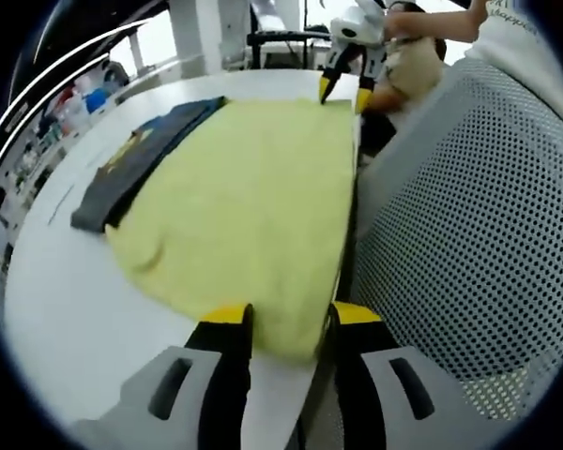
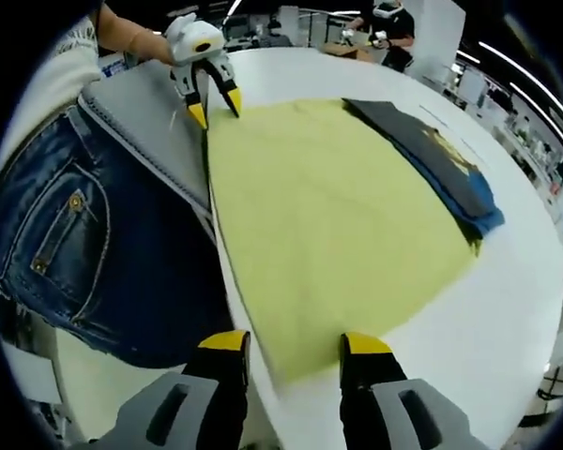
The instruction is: Fold the garment on the visible template until the final outline fits inside the template.
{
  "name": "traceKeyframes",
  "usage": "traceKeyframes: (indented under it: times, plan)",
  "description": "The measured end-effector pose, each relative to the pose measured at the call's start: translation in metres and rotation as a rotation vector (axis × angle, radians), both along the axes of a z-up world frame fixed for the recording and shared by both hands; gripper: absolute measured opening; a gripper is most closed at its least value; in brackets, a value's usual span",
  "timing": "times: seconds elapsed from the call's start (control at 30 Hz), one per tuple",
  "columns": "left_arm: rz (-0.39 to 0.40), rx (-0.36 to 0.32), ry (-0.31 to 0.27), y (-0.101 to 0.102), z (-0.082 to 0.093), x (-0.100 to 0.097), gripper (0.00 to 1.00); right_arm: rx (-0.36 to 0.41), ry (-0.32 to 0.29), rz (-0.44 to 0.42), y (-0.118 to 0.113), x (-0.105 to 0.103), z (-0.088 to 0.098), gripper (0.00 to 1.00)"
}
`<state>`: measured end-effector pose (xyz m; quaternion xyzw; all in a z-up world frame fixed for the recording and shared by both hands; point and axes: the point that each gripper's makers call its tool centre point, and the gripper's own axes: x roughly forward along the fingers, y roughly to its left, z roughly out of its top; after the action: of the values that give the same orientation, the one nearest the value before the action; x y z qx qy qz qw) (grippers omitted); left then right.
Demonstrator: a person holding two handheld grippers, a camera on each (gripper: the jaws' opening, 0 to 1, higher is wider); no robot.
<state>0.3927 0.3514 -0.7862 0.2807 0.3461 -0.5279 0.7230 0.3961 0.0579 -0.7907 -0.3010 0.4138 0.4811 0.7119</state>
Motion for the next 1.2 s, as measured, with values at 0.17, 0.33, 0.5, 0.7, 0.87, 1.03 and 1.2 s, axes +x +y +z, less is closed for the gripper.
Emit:
traceKeyframes:
  times: [0.17, 0.33, 0.5, 0.7, 0.87, 1.03, 1.2]
  plan:
    - [-0.008, 0.001, -0.011, 0.0, -0.001, 0.003, 0.29, -0.014, -0.007, 0.005, -0.002, 0.0, -0.002, 0.32]
    - [-0.004, -0.003, 0.0, 0.001, -0.002, 0.004, 0.27, -0.009, -0.008, 0.003, -0.002, 0.002, -0.002, 0.31]
    - [-0.018, 0.007, -0.011, 0.001, -0.002, 0.005, 0.24, -0.005, -0.012, 0.003, -0.001, 0.004, -0.002, 0.23]
    - [-0.017, 0.046, -0.071, 0.006, -0.002, 0.014, 0.12, -0.009, -0.018, -0.004, -0.001, 0.008, -0.003, 0.11]
    - [0.005, 0.045, -0.069, 0.008, -0.003, 0.016, 0.06, 0.003, -0.021, -0.014, -0.001, 0.01, -0.003, 0.04]
    - [0.005, 0.047, -0.08, 0.008, 0.002, 0.018, 0.02, 0.021, -0.009, -0.029, 0.0, 0.01, -0.001, 0.0]
    - [0.018, 0.031, -0.069, 0.009, 0.011, 0.02, 0.01, 0.035, 0.001, -0.038, 0.001, 0.009, 0.005, 0.0]
